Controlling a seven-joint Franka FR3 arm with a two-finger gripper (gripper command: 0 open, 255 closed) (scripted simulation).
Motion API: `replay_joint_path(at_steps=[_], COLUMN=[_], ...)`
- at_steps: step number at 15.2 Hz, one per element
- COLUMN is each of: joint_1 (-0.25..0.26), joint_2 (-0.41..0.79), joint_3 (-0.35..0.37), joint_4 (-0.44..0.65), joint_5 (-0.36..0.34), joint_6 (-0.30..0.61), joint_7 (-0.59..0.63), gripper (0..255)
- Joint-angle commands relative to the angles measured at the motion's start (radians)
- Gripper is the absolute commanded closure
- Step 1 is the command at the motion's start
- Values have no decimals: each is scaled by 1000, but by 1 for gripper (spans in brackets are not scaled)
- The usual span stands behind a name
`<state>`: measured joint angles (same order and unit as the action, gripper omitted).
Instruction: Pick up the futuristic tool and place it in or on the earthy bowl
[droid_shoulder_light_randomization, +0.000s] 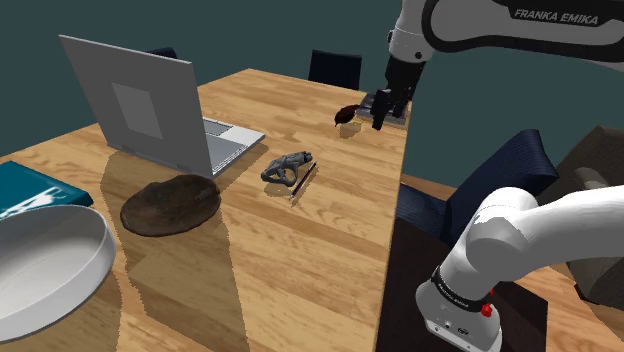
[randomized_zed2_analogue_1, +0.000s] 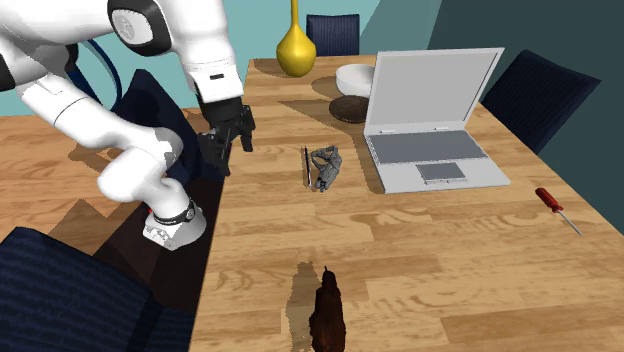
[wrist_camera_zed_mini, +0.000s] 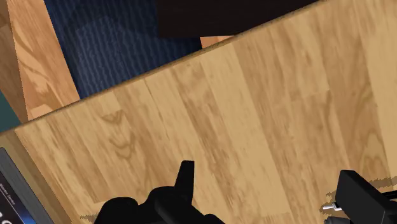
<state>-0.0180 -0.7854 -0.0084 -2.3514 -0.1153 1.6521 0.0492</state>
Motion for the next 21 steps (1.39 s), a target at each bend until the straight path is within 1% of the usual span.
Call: replay_joint_path(at_steps=[1,7,13,17,21], joint_1=[0,-41,-92,-137,-187], joint_2=[0,65,202,324,463], joint_3=[0,138,272,357,432], joint_4=[0,-47,-22,31,108], joint_5=[0,144,254,293,293], joint_6=[0,114,259,361,459], joint_7=[0,375,735,971,1210], gripper=[0,0,0,0,0])
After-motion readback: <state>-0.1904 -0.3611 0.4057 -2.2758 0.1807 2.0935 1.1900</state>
